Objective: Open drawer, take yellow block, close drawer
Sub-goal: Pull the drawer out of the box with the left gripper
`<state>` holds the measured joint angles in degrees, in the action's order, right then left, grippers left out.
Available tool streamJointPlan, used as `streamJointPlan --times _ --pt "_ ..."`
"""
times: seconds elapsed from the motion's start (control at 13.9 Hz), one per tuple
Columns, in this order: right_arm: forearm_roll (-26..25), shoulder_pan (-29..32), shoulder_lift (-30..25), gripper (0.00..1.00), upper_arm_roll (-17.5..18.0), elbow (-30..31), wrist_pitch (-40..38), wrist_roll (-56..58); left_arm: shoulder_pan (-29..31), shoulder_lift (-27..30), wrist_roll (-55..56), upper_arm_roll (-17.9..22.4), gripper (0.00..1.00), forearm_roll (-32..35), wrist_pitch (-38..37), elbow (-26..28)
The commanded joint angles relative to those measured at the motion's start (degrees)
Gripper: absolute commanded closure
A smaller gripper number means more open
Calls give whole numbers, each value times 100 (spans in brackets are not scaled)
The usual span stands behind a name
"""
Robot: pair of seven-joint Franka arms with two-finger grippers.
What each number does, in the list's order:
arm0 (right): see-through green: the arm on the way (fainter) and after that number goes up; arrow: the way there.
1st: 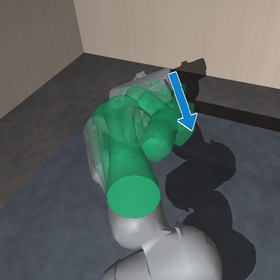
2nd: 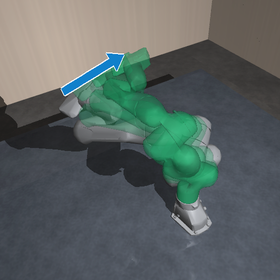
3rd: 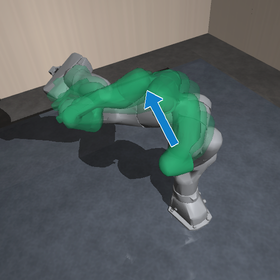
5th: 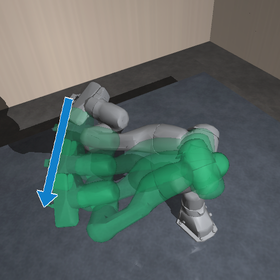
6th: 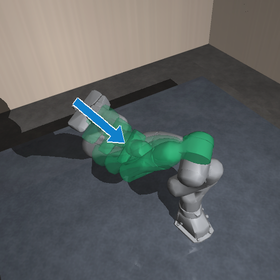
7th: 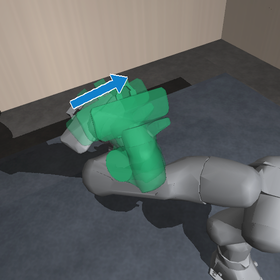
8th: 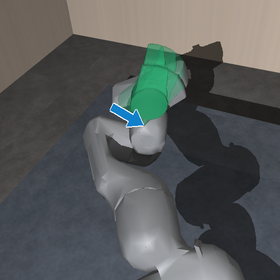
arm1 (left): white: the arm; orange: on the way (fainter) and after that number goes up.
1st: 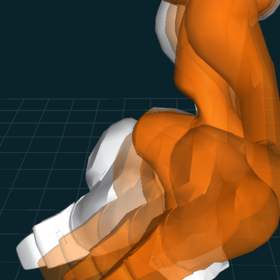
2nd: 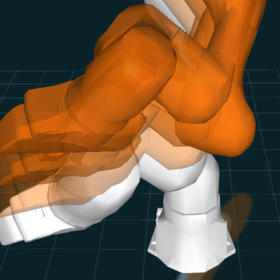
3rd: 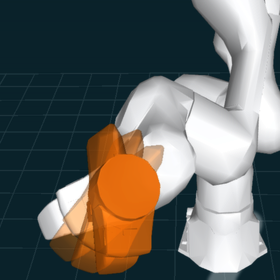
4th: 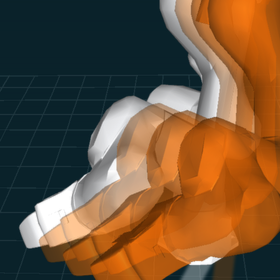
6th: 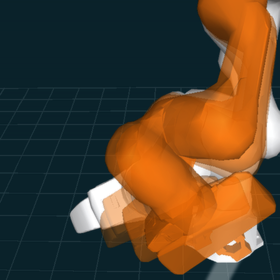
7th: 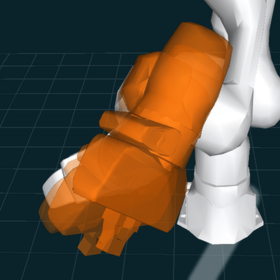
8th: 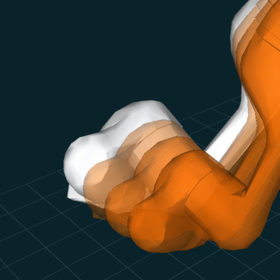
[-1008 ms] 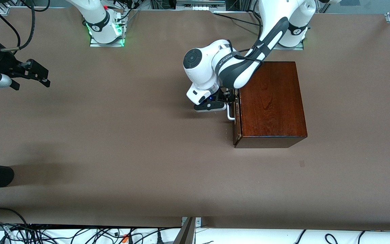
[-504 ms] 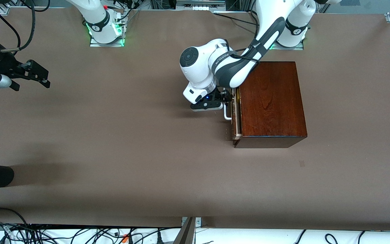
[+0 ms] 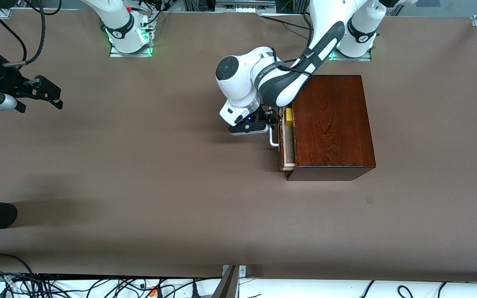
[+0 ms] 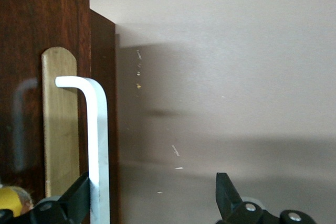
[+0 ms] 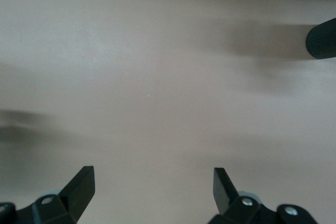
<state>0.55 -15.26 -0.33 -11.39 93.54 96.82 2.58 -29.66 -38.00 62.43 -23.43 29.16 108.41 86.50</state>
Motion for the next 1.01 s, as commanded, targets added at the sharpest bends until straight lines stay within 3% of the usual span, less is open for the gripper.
streamJointPlan --times 0.0,0.94 --pt "60 23 50 0 14 -117 -31 -4 -241 -278 217 -48 0 2 58 -458" --pt "60 23 50 0 14 -117 -49 -4 -426 -567 498 -57 0 -7 66 -950"
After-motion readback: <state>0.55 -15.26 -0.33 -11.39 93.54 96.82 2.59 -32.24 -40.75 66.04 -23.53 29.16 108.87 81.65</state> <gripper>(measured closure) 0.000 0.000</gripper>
